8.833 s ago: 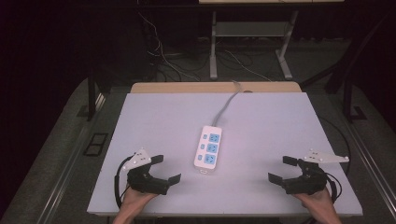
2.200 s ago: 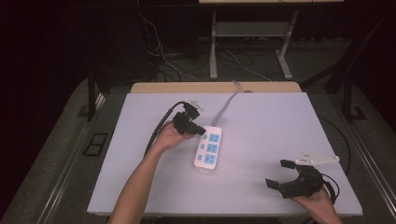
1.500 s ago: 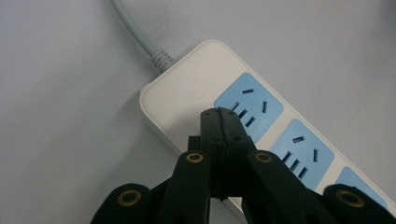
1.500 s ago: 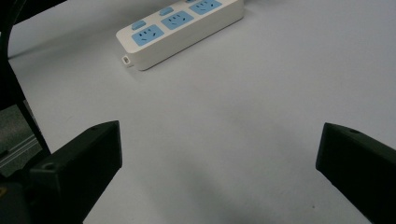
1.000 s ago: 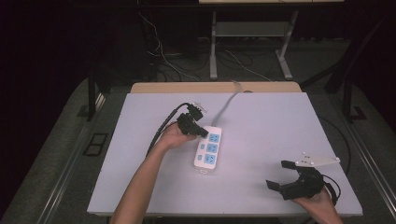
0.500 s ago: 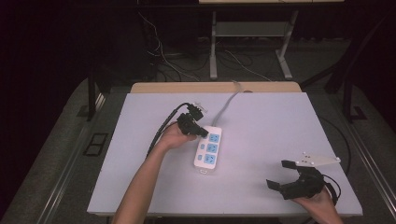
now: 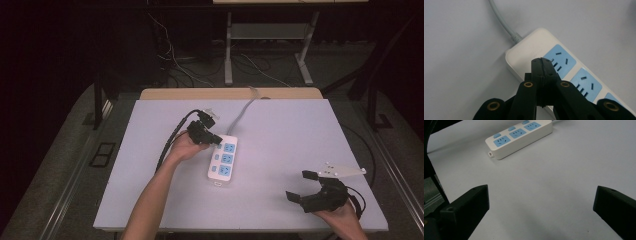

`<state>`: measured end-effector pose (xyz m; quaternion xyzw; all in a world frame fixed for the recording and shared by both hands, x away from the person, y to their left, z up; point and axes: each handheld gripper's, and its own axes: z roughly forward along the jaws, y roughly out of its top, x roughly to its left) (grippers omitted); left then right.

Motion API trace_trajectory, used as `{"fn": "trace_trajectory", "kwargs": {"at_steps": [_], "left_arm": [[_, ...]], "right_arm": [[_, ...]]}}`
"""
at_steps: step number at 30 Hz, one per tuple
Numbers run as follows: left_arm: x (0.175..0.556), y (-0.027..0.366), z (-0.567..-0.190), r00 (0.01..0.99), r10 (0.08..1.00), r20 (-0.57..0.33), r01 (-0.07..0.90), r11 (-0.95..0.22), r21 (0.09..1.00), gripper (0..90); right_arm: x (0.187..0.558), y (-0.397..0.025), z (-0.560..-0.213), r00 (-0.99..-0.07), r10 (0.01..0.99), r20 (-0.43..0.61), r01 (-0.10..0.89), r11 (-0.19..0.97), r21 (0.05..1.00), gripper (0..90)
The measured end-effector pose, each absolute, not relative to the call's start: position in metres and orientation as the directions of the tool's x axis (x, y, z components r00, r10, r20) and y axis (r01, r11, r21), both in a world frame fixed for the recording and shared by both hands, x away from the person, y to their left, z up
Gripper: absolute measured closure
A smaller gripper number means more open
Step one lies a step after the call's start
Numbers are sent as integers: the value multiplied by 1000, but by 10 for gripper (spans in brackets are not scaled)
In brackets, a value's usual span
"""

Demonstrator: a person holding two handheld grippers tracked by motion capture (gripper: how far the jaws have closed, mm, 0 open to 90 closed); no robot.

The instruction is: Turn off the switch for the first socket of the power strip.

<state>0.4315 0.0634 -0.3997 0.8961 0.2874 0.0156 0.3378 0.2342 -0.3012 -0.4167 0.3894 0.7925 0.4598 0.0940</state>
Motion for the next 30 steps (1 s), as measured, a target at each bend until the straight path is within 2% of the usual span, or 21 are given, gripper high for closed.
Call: {"fn": "trace_trajectory", "kwargs": {"at_steps": [18, 22, 26, 30], "left_arm": [[419, 101, -379, 800, 581, -151, 518, -541, 663, 882], [414, 112, -374, 788, 599, -146, 522, -523, 674, 823], [409, 123, -369, 772, 617, -151, 531, -497, 686, 722], [401, 132, -366, 747, 647, -154, 546, -466, 696, 506]], "right_arm": [[234, -300, -417, -678, 704, 212, 533, 272, 801, 2], [234, -299, -417, -679, 703, 212, 533, 273, 801, 2], [234, -299, -417, -679, 703, 212, 533, 273, 801, 2], [234, -300, -417, -677, 704, 213, 533, 270, 802, 2]]}}
